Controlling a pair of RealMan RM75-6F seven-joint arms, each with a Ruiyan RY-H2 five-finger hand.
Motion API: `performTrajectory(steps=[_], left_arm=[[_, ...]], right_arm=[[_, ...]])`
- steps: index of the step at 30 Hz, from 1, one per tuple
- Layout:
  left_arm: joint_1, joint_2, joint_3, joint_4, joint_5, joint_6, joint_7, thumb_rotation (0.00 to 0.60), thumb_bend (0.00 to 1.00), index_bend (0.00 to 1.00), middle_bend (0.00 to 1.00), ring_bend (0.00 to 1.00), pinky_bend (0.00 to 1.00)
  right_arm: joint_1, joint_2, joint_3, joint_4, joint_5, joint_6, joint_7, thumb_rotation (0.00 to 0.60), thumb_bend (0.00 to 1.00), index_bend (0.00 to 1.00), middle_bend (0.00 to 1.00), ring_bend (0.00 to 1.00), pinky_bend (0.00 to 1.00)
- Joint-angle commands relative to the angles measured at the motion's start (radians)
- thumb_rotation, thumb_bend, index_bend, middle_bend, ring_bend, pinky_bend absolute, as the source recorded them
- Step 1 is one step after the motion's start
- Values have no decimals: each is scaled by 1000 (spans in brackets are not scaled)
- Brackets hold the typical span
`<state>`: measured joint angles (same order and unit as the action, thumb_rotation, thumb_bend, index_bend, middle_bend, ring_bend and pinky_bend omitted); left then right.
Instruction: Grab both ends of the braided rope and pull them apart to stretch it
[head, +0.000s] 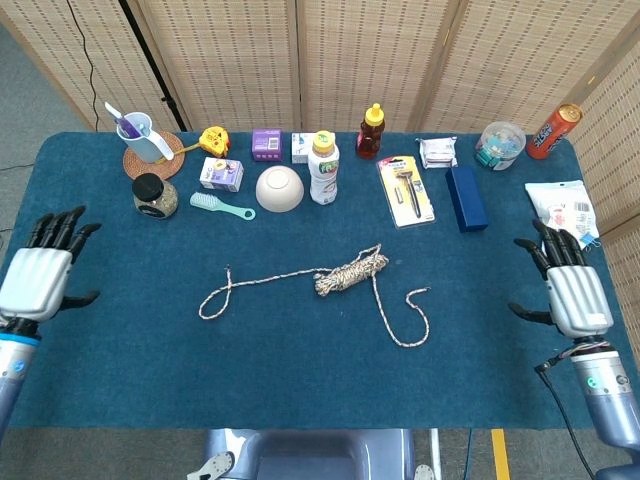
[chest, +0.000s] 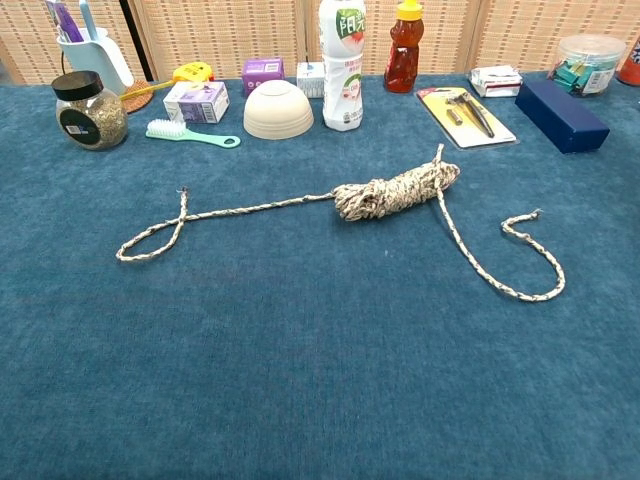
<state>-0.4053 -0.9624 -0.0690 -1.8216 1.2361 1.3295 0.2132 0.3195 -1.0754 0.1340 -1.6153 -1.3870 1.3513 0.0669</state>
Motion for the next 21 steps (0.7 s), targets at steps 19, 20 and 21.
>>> performTrajectory(steps=[19, 20, 21], left_arm=[[356, 41, 141, 6, 117, 303, -139, 600, 108, 188, 10, 0, 0], [362, 41, 142, 4, 123, 307, -135, 600, 108, 188, 11, 0, 0], [365, 41, 143, 3, 126, 309, -130, 600, 108, 188, 11, 0, 0]], right_arm=[[-194, 22, -72, -89, -6, 188, -119, 600, 92, 233, 39, 0, 0], [-203, 22, -73, -92, -4, 195, -120, 600, 92, 233, 39, 0, 0], [-208, 22, -74, -93, -2, 199, -121, 600, 92, 233, 39, 0, 0]])
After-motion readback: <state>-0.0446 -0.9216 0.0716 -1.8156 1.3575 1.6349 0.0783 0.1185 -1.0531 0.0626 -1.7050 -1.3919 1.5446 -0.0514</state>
